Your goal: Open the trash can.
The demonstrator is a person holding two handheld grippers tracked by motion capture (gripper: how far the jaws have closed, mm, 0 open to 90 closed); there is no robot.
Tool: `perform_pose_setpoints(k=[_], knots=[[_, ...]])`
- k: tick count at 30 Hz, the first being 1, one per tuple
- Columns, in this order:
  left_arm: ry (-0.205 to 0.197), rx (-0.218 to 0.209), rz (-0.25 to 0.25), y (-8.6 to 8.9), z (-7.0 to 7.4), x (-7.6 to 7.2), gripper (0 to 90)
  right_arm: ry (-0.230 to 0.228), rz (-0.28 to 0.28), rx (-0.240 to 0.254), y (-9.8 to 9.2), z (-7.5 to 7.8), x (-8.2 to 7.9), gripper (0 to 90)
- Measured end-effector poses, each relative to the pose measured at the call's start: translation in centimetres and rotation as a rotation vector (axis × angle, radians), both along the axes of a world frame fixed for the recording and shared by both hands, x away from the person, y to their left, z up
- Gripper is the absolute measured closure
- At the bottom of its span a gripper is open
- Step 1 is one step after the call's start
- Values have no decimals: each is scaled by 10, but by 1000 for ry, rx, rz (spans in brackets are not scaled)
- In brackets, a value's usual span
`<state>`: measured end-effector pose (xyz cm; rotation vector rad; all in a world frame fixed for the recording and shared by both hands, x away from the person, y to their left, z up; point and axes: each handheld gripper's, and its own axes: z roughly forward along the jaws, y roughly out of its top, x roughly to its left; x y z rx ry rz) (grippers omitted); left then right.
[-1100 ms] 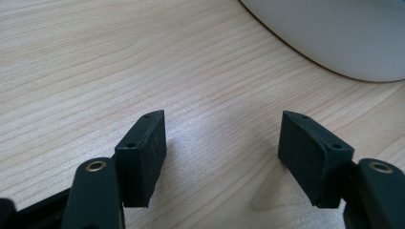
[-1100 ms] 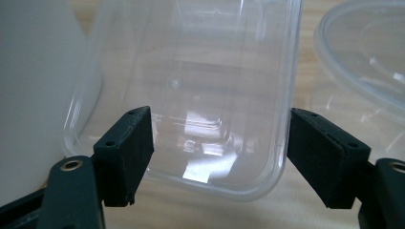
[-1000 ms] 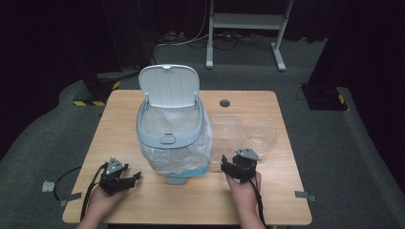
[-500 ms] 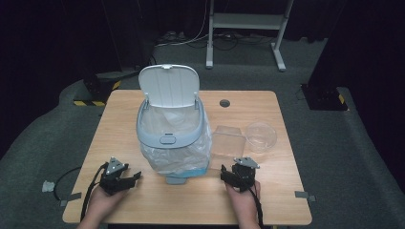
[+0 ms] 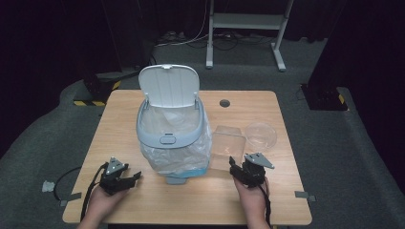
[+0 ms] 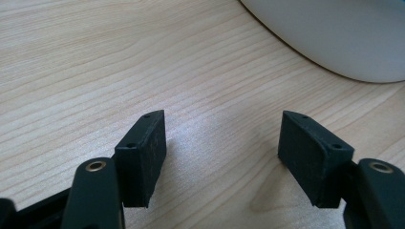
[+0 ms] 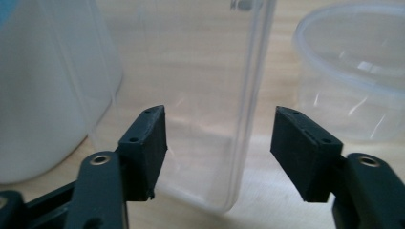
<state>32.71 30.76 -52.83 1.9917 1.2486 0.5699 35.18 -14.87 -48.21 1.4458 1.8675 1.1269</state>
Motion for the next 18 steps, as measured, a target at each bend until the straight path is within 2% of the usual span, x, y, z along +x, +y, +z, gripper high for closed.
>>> perform_pose_setpoints(k=[5, 6, 11, 12, 13, 18], knots=[[0, 0, 0, 0, 0, 0, 336, -20, 72, 17, -8, 6, 11, 491], [0, 0, 0, 0, 0, 0, 336, -20, 72, 17, -8, 6, 11, 491], [0, 0, 1, 0, 0, 0, 336, -35, 101, 28, -8, 6, 9, 630], [0, 0, 1, 0, 0, 0, 336, -35, 101, 28, -8, 6, 9, 630], [1, 0, 0, 0, 0, 0, 336, -48, 106, 28, -8, 7, 7, 689], [2, -1, 2, 0, 0, 0, 336, -61, 119, 37, -11, 7, 2, 789]])
